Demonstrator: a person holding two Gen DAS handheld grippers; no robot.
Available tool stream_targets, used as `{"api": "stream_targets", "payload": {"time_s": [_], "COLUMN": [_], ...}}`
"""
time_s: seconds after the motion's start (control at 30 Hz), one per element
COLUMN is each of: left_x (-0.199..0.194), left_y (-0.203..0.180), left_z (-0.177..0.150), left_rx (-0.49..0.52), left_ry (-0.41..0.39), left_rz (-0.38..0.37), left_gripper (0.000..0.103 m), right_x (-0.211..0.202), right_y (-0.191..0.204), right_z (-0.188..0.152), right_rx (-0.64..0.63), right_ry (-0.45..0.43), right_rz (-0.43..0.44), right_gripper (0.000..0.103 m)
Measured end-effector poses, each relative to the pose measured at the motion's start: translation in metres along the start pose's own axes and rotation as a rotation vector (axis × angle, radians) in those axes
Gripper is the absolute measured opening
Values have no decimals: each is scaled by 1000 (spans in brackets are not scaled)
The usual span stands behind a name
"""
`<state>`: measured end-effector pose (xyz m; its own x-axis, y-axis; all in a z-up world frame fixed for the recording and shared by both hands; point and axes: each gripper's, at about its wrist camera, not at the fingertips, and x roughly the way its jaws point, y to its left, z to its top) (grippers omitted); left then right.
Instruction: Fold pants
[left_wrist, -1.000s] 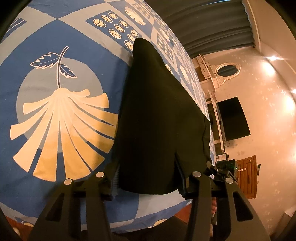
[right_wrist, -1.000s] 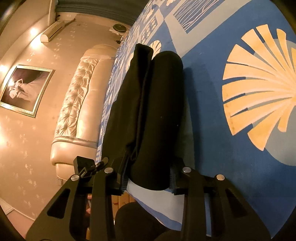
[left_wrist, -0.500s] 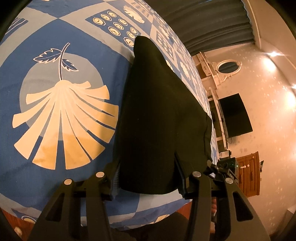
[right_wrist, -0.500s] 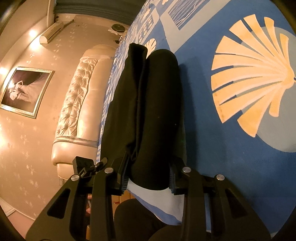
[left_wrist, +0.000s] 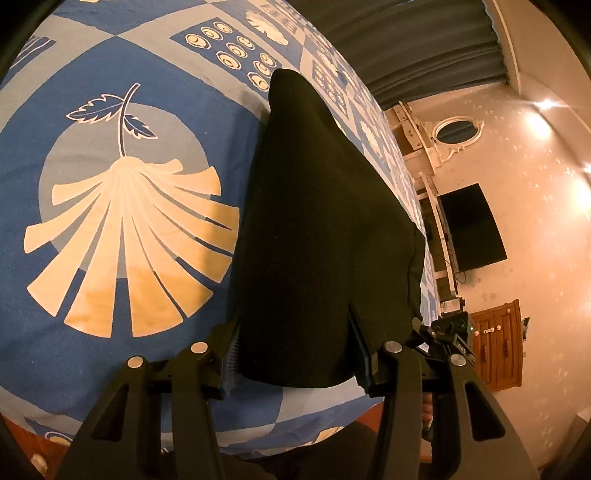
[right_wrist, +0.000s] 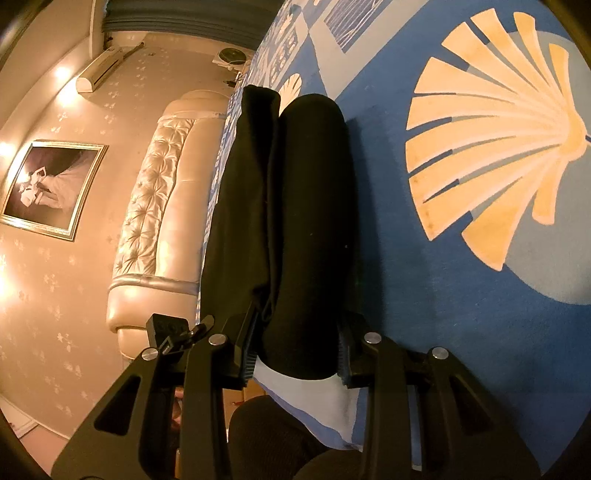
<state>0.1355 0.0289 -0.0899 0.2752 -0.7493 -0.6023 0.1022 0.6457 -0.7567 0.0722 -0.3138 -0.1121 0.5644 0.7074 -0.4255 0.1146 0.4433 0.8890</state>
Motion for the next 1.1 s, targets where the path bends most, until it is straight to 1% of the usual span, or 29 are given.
{"api": "stream_targets", "payload": {"time_s": [0.37, 0.67, 0.73, 0.83, 0.93, 1.0, 1.07, 1.1], "left_x": [2, 5, 5, 6, 6, 7, 9, 9], "left_y": [-1, 1, 2, 0, 1, 0, -3, -4], "left_z": [0, -3, -3, -4, -2, -1, -1, -1], "left_rx": [9, -12, -11, -16, -43, -56, -60, -61], "left_ry": [0, 6, 7, 9, 21, 31, 39, 41], "left_rz": [6, -4, -2, -1, -9, -12, 0, 6], "left_gripper": [50, 54, 56, 59, 65, 71, 74, 76], "right_x": [1, 1, 0, -4, -10, -17, -26, -30], "right_y": [-1, -6, -6, -7, -7, -8, -10, -12], "right_z": [-1, -1, -1, 0, -1, -2, -5, -4], "right_rx": [17, 43, 48, 60, 79, 89, 108, 112], "right_ry": [21, 50, 58, 67, 79, 84, 86, 88], "right_rz": [10, 33, 33, 30, 22, 13, -3, -10], "right_gripper": [33, 34, 35, 39, 41, 46, 49, 52]}}
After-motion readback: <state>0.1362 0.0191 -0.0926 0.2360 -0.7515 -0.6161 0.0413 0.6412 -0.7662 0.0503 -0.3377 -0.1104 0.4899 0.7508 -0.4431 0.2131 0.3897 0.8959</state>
